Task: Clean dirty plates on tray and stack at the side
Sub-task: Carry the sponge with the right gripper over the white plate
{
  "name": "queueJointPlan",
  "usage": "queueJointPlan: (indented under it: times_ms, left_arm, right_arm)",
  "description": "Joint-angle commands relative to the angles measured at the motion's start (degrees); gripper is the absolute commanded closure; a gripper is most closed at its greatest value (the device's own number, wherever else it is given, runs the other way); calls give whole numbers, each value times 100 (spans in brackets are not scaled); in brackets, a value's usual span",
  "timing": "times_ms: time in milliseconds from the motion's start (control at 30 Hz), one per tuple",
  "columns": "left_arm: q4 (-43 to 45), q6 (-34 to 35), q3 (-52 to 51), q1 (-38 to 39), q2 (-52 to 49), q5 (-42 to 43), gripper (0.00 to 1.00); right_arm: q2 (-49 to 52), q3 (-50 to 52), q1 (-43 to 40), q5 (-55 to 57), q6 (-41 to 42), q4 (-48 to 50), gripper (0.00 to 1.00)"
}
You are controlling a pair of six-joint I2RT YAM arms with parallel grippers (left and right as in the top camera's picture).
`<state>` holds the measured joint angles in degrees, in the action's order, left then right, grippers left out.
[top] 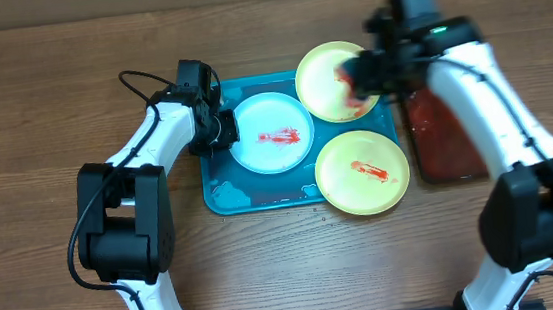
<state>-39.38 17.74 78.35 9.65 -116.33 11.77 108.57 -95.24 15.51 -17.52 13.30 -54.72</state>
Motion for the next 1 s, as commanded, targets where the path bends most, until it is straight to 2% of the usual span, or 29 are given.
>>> queueJointPlan:
  times_ms: [0,233,533,833,967]
  left_arm:
    - [-42,-144,-68,11,-142,175,96]
    - [-46,-142,-68,11,-142,120,96]
    - [-76,-142,-68,11,-142,118,96]
    - [-81,-144,-68,11,-142,122,96]
    - [-85,-146,-68,11,-142,131,96]
  right_arm:
    - [286,-83,754,564,942,282,96]
    - [1231,-83,1478,1401,1449,695,96]
    - [1908,-83,1539,2044,1523,732,96]
    - [2229,-68,1904,660,1530,1325,96]
    - [2422,-68,2020,-37,1851,1698,96]
